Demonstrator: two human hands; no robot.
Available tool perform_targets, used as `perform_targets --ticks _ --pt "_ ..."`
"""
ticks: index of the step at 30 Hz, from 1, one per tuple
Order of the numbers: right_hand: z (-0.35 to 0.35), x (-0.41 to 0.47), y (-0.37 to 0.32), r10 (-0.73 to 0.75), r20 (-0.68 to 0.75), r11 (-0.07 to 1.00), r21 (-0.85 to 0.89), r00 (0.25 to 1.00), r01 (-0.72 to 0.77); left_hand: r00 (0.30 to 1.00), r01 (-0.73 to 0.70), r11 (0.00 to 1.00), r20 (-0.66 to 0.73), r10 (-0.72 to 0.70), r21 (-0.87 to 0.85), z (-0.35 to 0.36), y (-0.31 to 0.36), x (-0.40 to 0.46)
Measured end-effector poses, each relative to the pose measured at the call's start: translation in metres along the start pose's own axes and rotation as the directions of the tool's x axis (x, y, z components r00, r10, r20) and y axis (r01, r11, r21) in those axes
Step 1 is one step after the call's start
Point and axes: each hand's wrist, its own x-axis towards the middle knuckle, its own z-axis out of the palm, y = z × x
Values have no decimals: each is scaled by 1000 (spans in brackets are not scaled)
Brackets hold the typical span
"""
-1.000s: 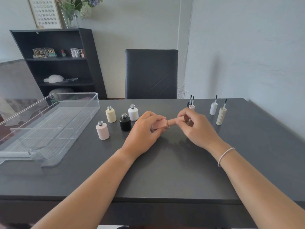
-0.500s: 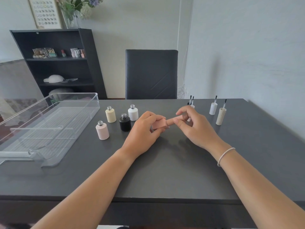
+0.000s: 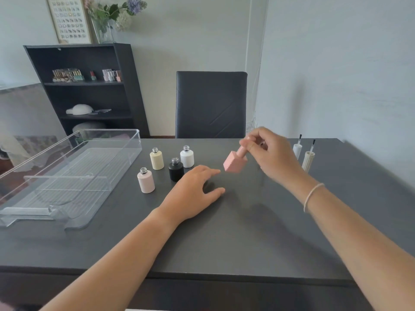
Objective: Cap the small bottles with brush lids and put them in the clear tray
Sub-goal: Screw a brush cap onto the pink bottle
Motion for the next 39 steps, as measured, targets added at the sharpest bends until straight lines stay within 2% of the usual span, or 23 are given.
perform_targets --ticks 3,7,12,18,29,34,39 --pt "0 32 -11 7 51 993 -120 999 0 998 -30 993 63 23 117 -1 -1 -5" --pt "17 67 -7 113 139 959 -275 984 -71 999 -26 992 45 21 125 0 -1 -4" --pt "38 86 3 183 135 893 -438 974 -107 999 -36 991 25 33 127 1 -3 -5" --pt "50 97 13 241 125 836 -530 962 -140 999 -32 993 13 31 117 1 -4 -3" --pt "54 99 18 272 102 825 -537 957 -177 1000 -27 993 13 26 112 2 -6 -3" --pt "44 95 12 223 73 838 -524 972 -153 1000 -25 993 19 23 113 2 -6 -3" --pt "16 80 -3 105 -20 939 -326 994 -106 1000 -22 994 16 21 107 2 -6 -2"
